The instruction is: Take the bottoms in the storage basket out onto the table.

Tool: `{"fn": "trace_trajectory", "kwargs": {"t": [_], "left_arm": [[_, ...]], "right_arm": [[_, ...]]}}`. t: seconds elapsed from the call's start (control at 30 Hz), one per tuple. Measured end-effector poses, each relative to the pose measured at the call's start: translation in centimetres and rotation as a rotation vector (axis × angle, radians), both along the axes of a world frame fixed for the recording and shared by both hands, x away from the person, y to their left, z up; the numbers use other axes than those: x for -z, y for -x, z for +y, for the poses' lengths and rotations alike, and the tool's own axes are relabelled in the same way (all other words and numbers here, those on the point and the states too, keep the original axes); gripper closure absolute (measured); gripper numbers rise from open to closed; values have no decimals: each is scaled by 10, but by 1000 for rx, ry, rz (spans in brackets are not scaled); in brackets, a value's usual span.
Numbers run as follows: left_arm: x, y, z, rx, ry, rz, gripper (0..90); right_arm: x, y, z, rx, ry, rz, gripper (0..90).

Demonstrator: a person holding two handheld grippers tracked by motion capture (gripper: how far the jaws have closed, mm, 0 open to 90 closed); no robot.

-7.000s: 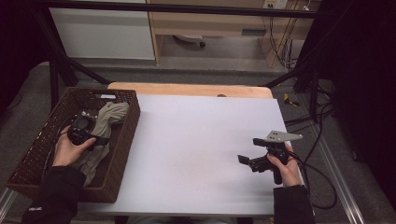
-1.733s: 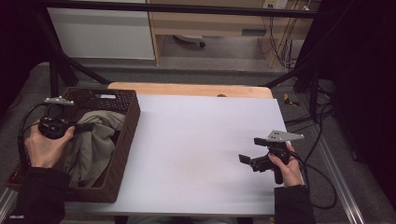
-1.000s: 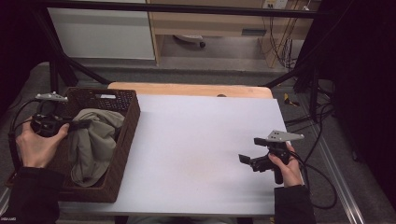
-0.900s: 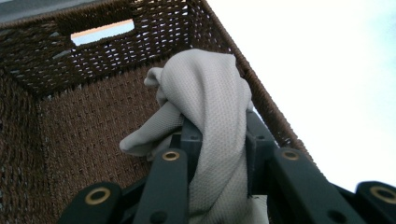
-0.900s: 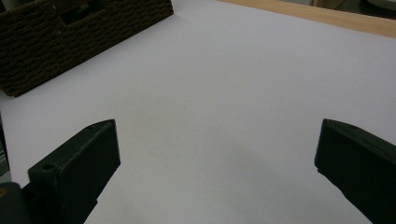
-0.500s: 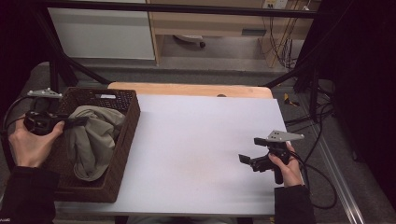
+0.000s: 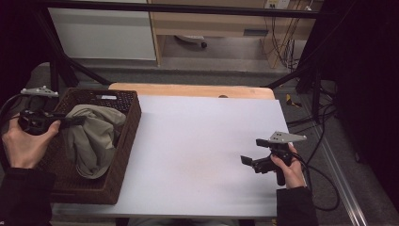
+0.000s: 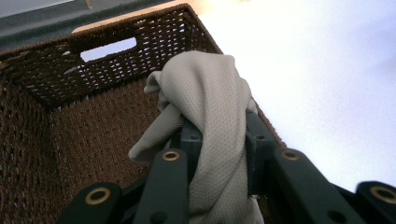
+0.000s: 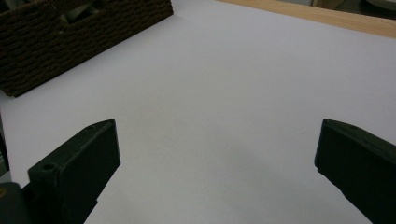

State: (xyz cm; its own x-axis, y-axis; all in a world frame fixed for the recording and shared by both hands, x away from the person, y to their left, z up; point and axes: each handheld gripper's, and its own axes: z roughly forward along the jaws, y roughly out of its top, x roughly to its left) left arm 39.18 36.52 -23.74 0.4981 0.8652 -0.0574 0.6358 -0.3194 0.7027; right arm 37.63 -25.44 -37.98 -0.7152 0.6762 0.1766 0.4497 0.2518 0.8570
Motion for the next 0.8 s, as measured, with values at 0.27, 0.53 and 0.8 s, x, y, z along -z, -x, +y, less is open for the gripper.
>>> {"fn": "trace_trajectory", "kwargs": {"t": [0.27,0.53,0.8], "left_arm": [[-9,2,-1,8,0,-11,734],[-15,5,1,14,0,-17,735],[-22,7,0,23,1,-20,734]], "right_arm": [[0,0,0,0,1,0,7],[0,0,0,0,2,1,7],[0,0,0,-1,4,-1,7]]}}
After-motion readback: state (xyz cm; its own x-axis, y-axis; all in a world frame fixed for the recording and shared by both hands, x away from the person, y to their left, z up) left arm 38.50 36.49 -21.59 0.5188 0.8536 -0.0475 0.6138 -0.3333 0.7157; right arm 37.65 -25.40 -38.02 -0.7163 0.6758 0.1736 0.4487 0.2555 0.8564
